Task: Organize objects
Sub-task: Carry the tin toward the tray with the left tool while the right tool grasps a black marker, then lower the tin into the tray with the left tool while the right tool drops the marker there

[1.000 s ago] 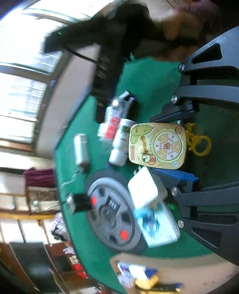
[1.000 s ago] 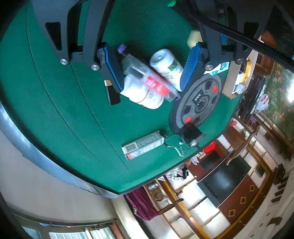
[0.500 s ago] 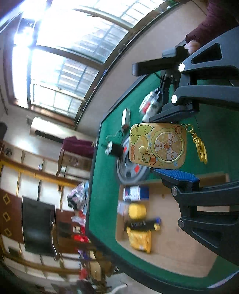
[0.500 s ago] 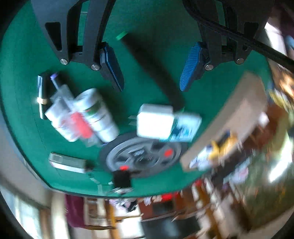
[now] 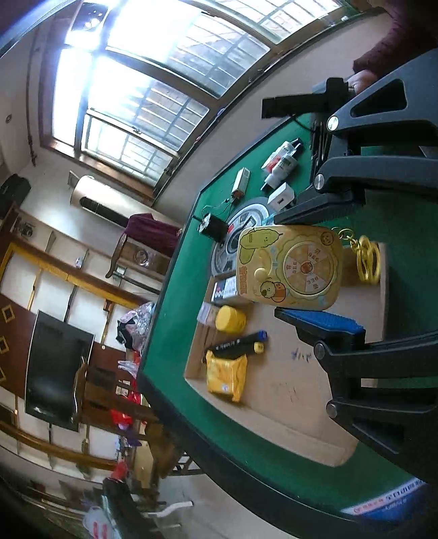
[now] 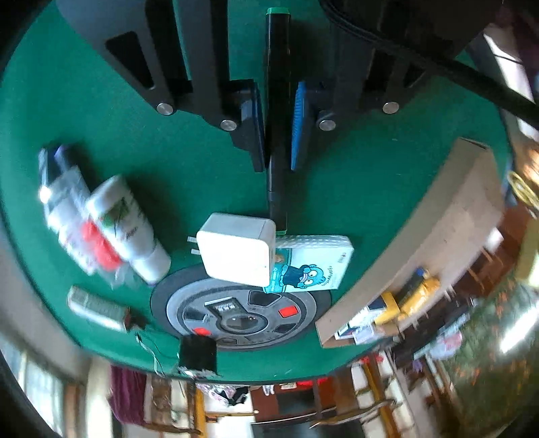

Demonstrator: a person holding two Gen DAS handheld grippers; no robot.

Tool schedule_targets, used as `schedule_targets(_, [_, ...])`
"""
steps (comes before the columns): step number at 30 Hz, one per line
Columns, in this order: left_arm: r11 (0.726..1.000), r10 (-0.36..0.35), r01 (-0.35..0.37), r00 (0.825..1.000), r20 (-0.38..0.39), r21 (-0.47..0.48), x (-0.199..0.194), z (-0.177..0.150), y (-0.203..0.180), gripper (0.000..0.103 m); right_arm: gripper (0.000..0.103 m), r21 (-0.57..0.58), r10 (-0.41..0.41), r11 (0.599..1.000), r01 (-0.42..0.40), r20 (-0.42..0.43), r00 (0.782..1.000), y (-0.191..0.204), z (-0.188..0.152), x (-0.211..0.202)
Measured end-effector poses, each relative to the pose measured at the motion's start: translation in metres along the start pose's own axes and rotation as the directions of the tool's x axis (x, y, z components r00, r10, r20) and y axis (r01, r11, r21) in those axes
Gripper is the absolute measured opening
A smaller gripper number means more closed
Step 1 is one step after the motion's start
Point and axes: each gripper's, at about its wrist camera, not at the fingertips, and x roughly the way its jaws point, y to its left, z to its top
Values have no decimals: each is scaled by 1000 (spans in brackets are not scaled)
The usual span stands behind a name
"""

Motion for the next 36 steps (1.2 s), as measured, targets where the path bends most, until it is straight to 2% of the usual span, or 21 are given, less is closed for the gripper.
schedule_targets(4, [1000, 10, -10, 1000, -3, -11, -2, -2, 9, 41, 12, 90, 100, 991, -102, 19, 995, -3, -4, -8])
schedule_targets(8, [1000, 17, -17, 1000, -3, -11, -4, 0, 16, 41, 12, 131, 187, 972, -193, 59, 981, 7, 1, -20])
schedule_targets(12, [999, 37, -36, 999, -19, 12, 2, 10, 20, 41, 12, 123, 275, 951, -284, 81, 958, 33, 21, -28])
schedule_targets(17, [998, 61, -60, 993, -97, 11, 34, 23, 29, 41, 12, 146, 380, 911, -386, 66, 923, 70, 49, -11])
schedule_targets(21, [997, 64, -70, 982, -179, -30, 68, 32, 39, 41, 12, 153, 353, 922, -355, 40, 935, 99, 70, 19])
schedule_targets(27, [990, 97, -123, 952, -290, -73, 113, 35, 49, 41, 12, 150, 243, 958, -242, 16, 970, 120, 87, 48])
schedule_targets(33, [981, 137, -176, 928, -348, -84, 137, 28, 56, 40, 12, 146, 147, 979, -146, 2, 989, 125, 92, 63])
schedule_targets(36, [977, 131, -181, 928, -348, -113, 139, 23, 63, 41, 12, 159, 122, 980, -118, -12, 992, 122, 93, 69])
